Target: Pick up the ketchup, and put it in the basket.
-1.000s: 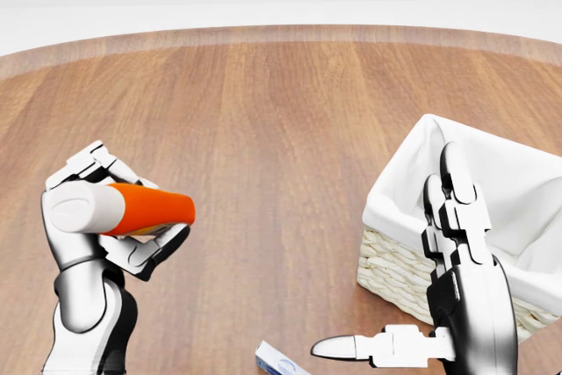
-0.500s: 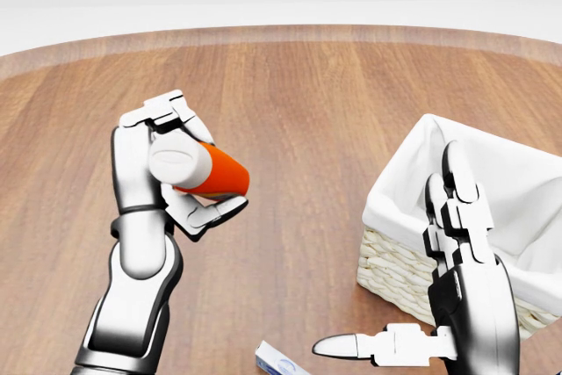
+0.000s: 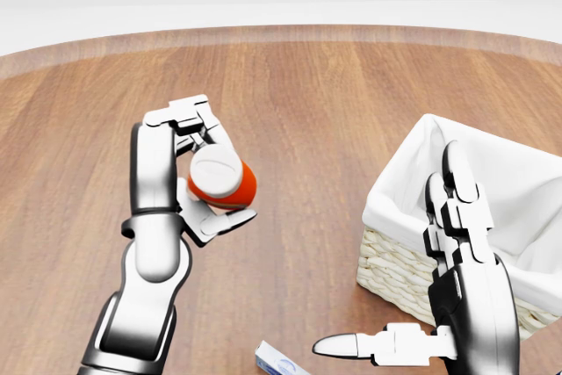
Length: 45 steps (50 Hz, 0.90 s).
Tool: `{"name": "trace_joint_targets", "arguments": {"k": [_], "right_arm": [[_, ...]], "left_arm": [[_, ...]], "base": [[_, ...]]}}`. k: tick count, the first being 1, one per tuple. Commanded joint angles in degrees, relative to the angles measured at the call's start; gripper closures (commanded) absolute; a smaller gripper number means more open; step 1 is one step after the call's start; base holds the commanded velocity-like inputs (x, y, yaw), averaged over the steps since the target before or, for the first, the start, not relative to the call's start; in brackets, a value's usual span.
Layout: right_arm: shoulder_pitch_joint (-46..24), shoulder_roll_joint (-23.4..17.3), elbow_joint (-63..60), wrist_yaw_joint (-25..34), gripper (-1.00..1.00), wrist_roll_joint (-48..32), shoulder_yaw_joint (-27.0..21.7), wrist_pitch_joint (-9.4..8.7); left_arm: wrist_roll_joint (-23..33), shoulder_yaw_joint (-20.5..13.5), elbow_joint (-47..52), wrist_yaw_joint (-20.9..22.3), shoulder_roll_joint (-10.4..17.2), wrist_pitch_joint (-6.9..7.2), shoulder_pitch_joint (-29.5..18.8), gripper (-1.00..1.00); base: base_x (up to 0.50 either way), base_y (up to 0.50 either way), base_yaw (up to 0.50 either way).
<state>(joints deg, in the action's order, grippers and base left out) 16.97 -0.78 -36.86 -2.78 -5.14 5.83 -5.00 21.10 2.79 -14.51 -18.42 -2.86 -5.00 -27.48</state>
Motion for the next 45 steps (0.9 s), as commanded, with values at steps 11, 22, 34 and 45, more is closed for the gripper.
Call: {"name": "trace_joint_targets", "arguments": {"k": [11, 22, 34, 45], "right_arm": [[0.12, -0.02, -0.49, -0.08, -1.0, -0.01, 0.12, 0.0], [0.28, -0.06, -0.57, -0.1, -1.0, -0.02, 0.23, 0.0], [0.47, -0.11, -0.94, 0.01, -1.0, 0.16, 0.33, 0.0], [0.74, -0.23, -1.5, 0.0, -1.0, 0.23, 0.56, 0.0]], "left_arm": [[7.09, 3.43, 4.62, -1.25, -1.99, 0.0, 4.02, 0.95], [9.91, 5.57, 5.93, -1.19, -3.68, 0.0, 6.68, 0.95], [12.47, 8.09, 7.92, -0.75, -5.64, 0.0, 8.35, 0.95], [14.34, 10.0, 9.52, -0.6, -7.05, 0.0, 9.61, 0.95]], "base": [[0.0, 0.0, 0.0], [0.0, 0.0, 0.0], [0.0, 0.0, 0.0], [0.0, 0.0, 0.0]]}}
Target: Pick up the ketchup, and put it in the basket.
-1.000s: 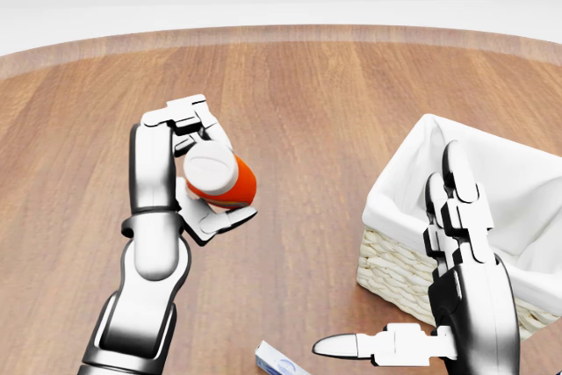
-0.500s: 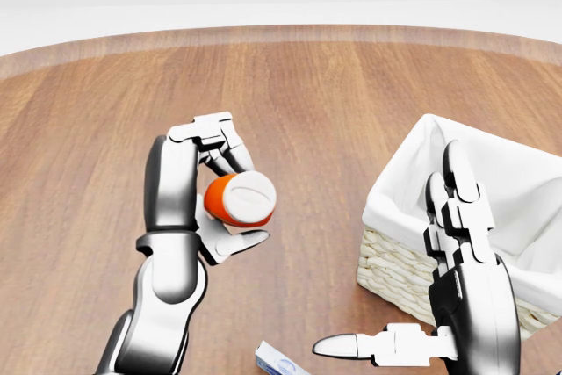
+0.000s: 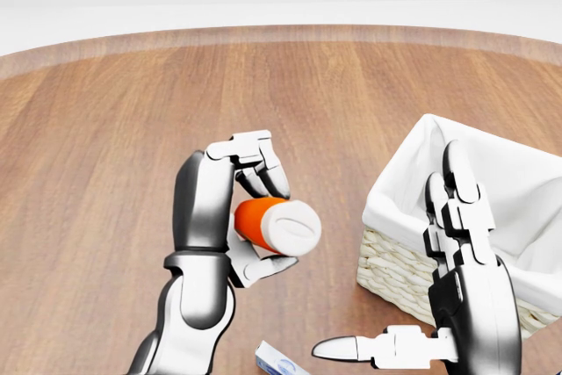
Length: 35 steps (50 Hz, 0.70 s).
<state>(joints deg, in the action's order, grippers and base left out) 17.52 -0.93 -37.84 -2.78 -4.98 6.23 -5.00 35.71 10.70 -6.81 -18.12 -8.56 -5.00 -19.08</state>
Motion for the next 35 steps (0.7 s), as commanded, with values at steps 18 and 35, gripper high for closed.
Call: {"name": "trace_joint_targets", "arguments": {"k": [18, 35], "right_arm": [[1.09, -0.26, -2.36, 0.15, -1.0, 0.48, 0.47, 0.0], [1.47, -0.5, -2.44, 0.05, -1.0, 0.54, 1.0, 0.0]], "left_arm": [[1.65, 4.44, -3.54, -3.31, -3.84, 0.0, 1.16, 0.95], [3.4, 6.63, -4.51, -4.45, -5.04, 0.0, 3.58, 0.95]], "base": [[0.0, 0.0, 0.0], [0.0, 0.0, 0.0]]}}
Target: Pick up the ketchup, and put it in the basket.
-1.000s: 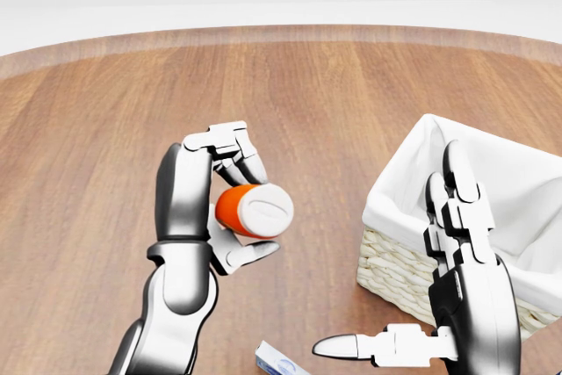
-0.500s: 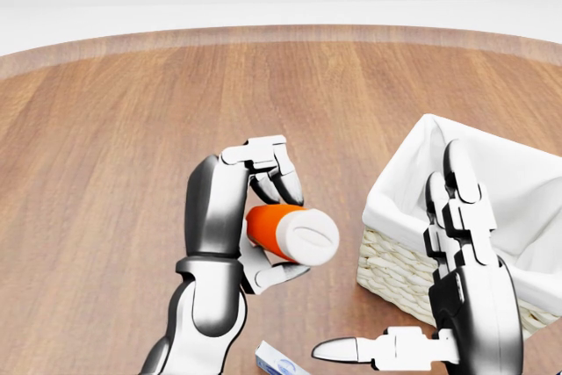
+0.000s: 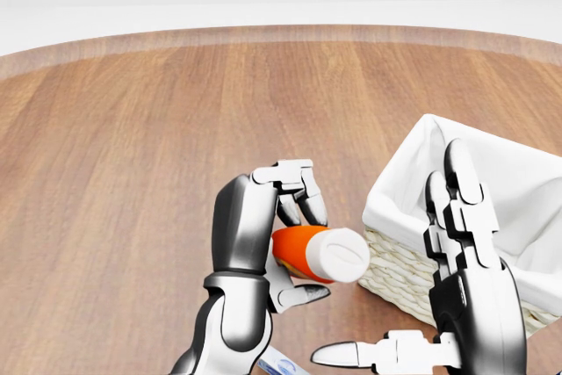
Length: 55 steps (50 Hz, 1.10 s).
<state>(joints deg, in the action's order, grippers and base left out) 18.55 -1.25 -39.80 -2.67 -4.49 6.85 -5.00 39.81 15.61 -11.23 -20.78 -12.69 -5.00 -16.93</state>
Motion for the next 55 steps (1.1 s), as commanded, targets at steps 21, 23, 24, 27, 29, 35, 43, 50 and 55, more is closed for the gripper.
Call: {"name": "trace_joint_targets", "arguments": {"k": [21, 23, 24, 27, 29, 35, 43, 50, 55], "right_arm": [[0.97, -0.3, -2.33, 0.36, -1.0, 0.84, -0.1, 0.0], [0.97, -0.26, -2.46, 0.4, -1.0, 0.87, -0.2, 0.0], [0.97, -0.23, -2.53, 0.43, -1.0, 0.86, -0.18, 0.0], [0.97, -0.2, -2.65, 0.48, -1.0, 0.87, -0.21, 0.0], [1.02, -0.19, -2.75, 0.54, -1.0, 0.96, -0.31, 0.0], [1.17, -0.18, -2.71, 0.75, -1.0, 1.02, -0.15, 0.0], [1.56, -0.29, -3.08, 0.83, -1.0, 1.22, 0.09, 0.0], [1.45, -0.31, -2.9, 0.8, -1.0, 1.33, 0.05, 0.0], [1.3, -0.31, -2.64, 0.76, -1.0, 1.33, 0.1, 0.0]], "left_arm": [[-0.21, 3.31, -6.08, -4.49, -2.71, 0.0, 1.84, 0.95], [-0.06, 3.36, -6.79, -4.85, -2.85, 0.0, 1.73, 0.95], [-0.13, 3.36, -7.0, -4.89, -2.95, 0.0, 1.74, 0.95], [0.1, 3.42, -8.02, -5.31, -3.21, 0.0, 1.5, 0.94], [0.28, 3.62, -8.23, -5.41, -3.4, 0.0, 1.64, 0.95], [0.81, 4.64, -7.21, -5.16, -4.05, 0.0, 2.72, 0.95], [1.47, 7.36, -3.05, -4.12, -4.68, 0.0, 5.39, 0.94], [1.49, 8.51, -1.36, -3.82, -4.6, 0.0, 6.25, 0.95], [1.51, 9.39, 0.81, -3.21, -4.6, 0.0, 7.06, 0.95]], "base": [[0.0, 0.0, 0.0], [0.0, 0.0, 0.0], [0.0, 0.0, 0.0], [0.0, 0.0, 0.0], [0.0, 0.0, 0.0], [0.0, 0.0, 0.0], [0.0, 0.0, 0.0], [0.0, 0.0, 0.0], [0.0, 0.0, 0.0]]}}
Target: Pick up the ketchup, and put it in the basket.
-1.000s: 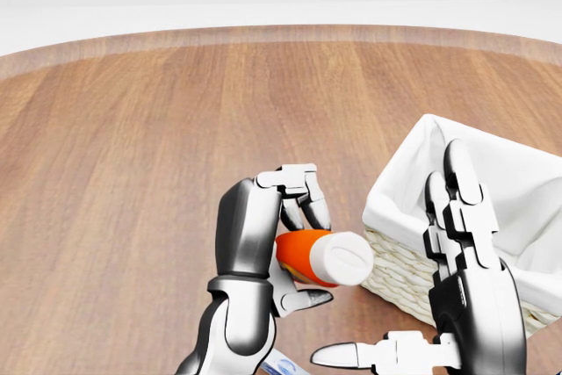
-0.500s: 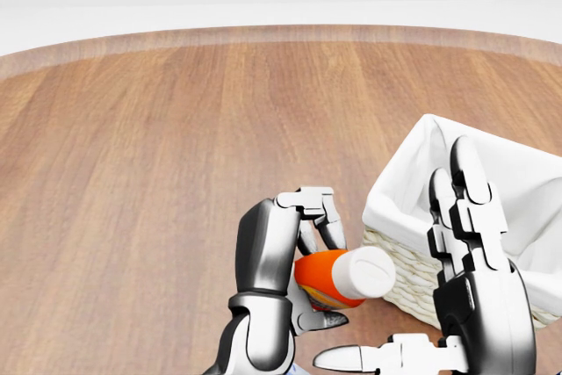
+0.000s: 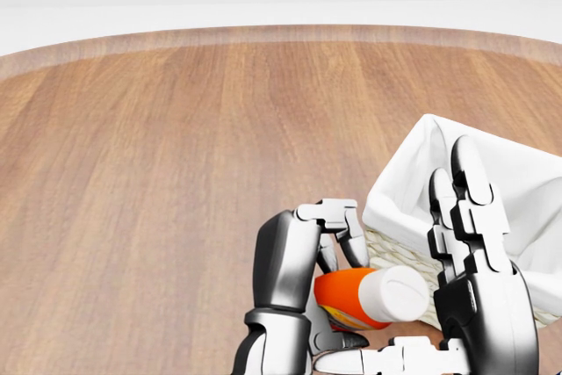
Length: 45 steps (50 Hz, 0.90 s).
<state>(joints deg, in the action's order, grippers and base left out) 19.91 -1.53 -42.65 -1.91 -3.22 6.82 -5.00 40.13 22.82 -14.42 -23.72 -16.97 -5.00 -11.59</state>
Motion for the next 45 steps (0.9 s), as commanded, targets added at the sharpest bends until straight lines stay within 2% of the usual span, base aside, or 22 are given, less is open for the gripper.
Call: {"name": "trace_joint_targets", "arguments": {"k": [1, 15, 26, 27, 28, 31, 32, 33, 34, 45], "right_arm": [[-0.05, -0.03, 0.22, -0.01, -1.0, 0.05, 0.14, 0.0], [-0.11, -0.09, 0.48, -0.05, -1.0, -0.02, 0.24, 0.0], [0.2, -0.26, -0.58, 0.83, -1.0, 1.75, 0.46, 0.0], [0.06, 0.33, -0.92, 0.45, 0.91, 3.38, -0.28, 0.0], [0.07, -0.08, -0.97, 0.77, 1.0, 3.07, -0.24, 0.0], [0.85, -0.31, -0.88, 1.14, 1.0, 2.86, 0.68, 0.0], [0.92, -0.35, -0.89, 1.09, 1.0, 2.93, 0.75, 0.0], [0.94, -0.41, -0.9, 1.1, 1.0, 3.09, 0.74, 0.0], [0.93, -0.5, -0.9, 1.2, 1.0, 3.26, 0.66, 0.0], [0.77, -0.47, -0.14, 0.88, 1.0, 2.51, 0.64, 0.0]], "left_arm": [[1.17, 2.22, 4.08, -0.26, -0.3, 0.0, 1.73, 0.95], [1.59, 5.21, 7.46, 0.06, -0.1, 0.0, 3.81, 0.94], [1.69, 5.95, 8.17, -0.04, 0.12, 0.0, 4.1, 0.94], [1.64, 5.96, 8.22, 0.03, 0.09, 0.0, 4.12, 0.94], [1.62, 5.98, 8.24, 0.03, 0.1, 0.0, 4.12, 0.94], [1.79, 6.22, 8.54, -0.03, 0.03, 0.0, 4.33, 0.92], [1.83, 6.25, 8.73, 0.0, -0.05, 0.0, 4.4, 0.72], [1.95, 6.24, 8.9, -0.25, -0.08, 0.0, 4.43, 0.08], [1.98, 6.11, 8.75, -0.24, -0.15, 0.0, 4.14, -1.0], [1.95, 5.69, 7.63, -0.86, -0.08, 0.0, 3.58, -1.0]], "base": [[0.0, 0.0, 0.0], [0.0, 0.0, 0.0], [0.0, 0.0, 0.0], [0.0, 0.0, 0.0], [0.0, 0.0, 0.0], [0.0, 0.0, 0.0], [0.0, 0.0, 0.0], [0.0, 0.0, 0.0], [0.0, 0.0, 0.0], [0.0, 0.0, 0.0]]}}
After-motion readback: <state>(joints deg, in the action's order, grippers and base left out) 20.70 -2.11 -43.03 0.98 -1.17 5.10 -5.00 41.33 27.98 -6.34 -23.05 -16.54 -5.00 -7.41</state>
